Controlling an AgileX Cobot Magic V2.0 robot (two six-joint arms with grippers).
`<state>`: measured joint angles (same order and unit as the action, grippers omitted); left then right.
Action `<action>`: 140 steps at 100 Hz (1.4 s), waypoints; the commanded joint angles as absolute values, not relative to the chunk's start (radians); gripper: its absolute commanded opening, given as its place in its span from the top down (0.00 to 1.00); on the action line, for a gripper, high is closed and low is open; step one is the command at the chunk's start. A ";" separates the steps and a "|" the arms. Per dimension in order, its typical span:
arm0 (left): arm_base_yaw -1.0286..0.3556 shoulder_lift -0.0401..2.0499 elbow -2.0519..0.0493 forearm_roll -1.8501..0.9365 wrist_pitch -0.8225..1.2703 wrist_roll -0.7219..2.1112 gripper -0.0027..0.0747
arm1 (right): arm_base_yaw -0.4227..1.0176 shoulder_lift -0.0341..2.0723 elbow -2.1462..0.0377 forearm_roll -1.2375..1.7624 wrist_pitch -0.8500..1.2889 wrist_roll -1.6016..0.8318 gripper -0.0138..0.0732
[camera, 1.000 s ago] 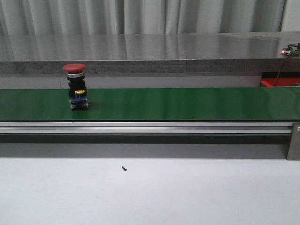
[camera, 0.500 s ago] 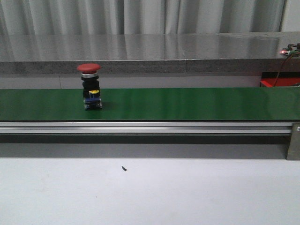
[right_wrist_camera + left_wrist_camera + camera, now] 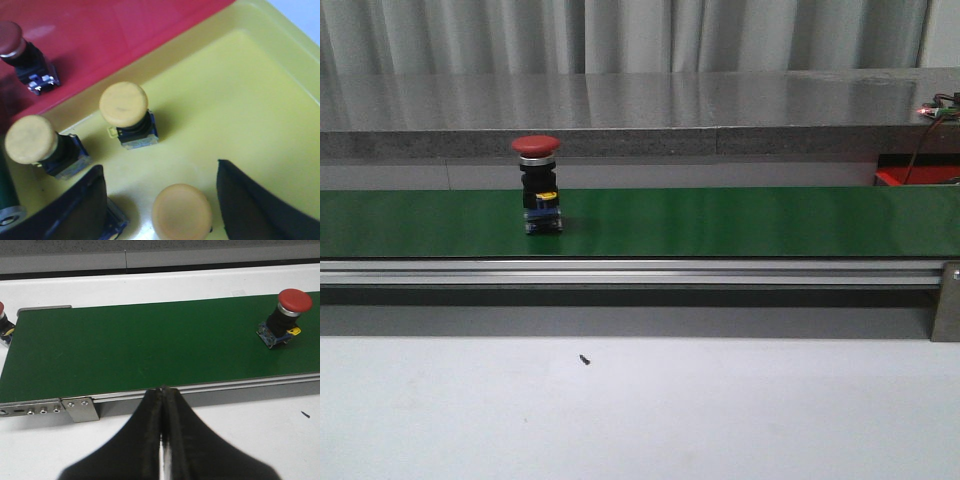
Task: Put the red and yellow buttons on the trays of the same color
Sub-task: 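Carry the yellow button into the yellow tray and open the right gripper, then move the right gripper back above the red button on the belt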
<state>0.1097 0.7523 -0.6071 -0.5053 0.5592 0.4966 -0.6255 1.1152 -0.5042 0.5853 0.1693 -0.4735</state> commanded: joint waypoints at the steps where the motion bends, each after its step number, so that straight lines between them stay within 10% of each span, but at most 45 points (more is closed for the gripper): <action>1: 0.100 0.748 -0.634 -0.535 0.503 0.498 0.99 | -0.608 1.042 -0.524 0.567 0.166 -0.477 0.29; 24: 0.100 0.748 -0.634 -0.535 0.503 0.498 0.99 | -0.429 0.920 -0.526 0.509 0.215 -0.477 0.38; 59: 0.100 0.748 -0.634 -0.535 0.503 0.498 0.99 | -0.228 0.852 -0.563 0.497 0.312 -0.477 0.99; 140: 0.100 0.748 -0.634 -0.535 0.503 0.498 0.99 | 0.143 1.131 -0.990 0.165 0.538 -0.080 0.97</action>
